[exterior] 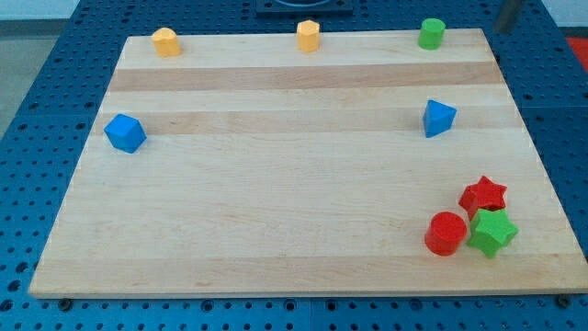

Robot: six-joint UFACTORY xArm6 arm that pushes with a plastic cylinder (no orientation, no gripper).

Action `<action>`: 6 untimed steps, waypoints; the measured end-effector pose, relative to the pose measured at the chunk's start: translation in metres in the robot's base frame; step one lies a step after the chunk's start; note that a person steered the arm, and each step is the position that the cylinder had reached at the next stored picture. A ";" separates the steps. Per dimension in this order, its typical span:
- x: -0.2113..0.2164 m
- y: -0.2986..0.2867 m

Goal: Move the green circle diagonally bottom right to the yellow hexagon

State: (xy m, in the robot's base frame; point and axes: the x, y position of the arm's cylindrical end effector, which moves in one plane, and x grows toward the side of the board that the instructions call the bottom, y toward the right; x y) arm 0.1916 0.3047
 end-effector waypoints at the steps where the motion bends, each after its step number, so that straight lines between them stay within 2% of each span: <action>1: 0.009 -0.085; 2: 0.017 -0.164; 3: 0.032 -0.207; 4: 0.012 -0.207; 5: 0.004 -0.231; 6: 0.048 -0.273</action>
